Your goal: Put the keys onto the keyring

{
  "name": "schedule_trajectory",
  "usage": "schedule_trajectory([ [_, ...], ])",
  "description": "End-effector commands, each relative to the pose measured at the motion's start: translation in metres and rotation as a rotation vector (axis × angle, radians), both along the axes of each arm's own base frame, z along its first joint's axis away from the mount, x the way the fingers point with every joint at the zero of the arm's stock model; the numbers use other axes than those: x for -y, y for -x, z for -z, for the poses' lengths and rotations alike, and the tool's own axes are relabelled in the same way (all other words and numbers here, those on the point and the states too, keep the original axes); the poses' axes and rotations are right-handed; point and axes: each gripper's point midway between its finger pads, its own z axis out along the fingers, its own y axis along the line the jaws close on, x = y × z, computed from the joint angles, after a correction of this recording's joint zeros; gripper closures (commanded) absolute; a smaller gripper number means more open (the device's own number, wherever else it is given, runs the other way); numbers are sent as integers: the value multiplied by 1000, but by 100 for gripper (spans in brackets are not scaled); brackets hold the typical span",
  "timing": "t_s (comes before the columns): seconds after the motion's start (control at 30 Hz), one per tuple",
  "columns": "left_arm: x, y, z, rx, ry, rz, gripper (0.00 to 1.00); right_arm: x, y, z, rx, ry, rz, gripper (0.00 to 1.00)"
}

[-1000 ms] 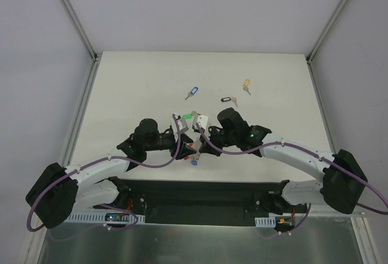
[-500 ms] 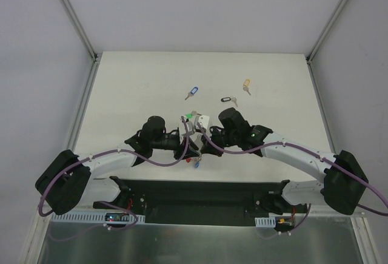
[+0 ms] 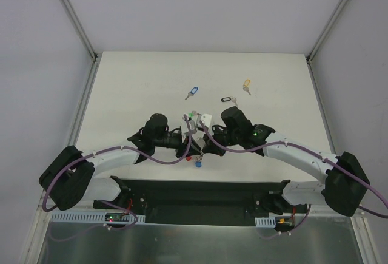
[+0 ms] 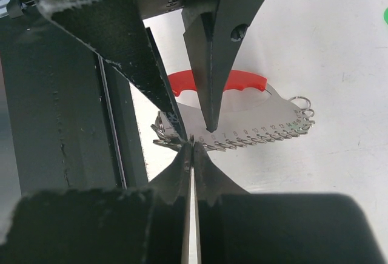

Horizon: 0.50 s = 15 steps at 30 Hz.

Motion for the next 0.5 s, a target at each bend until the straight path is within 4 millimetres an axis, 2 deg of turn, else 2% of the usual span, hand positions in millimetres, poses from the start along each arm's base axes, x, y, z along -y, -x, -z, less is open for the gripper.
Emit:
schedule_trajectory([
  [0.0,20,8,-32,69,87,110,77,-11,13,-12,13,-54,-92,99],
  [0.27,18,21,-34,55,104,176,75,-11,15,-11,8,-54,-104,99],
  [0.37,20,21,-36,49,108,186,79,-11,17,-11,4,-55,-117,99],
  [0.47,22,19,-39,44,110,186,87,-11,19,-11,-2,-56,-127,99],
])
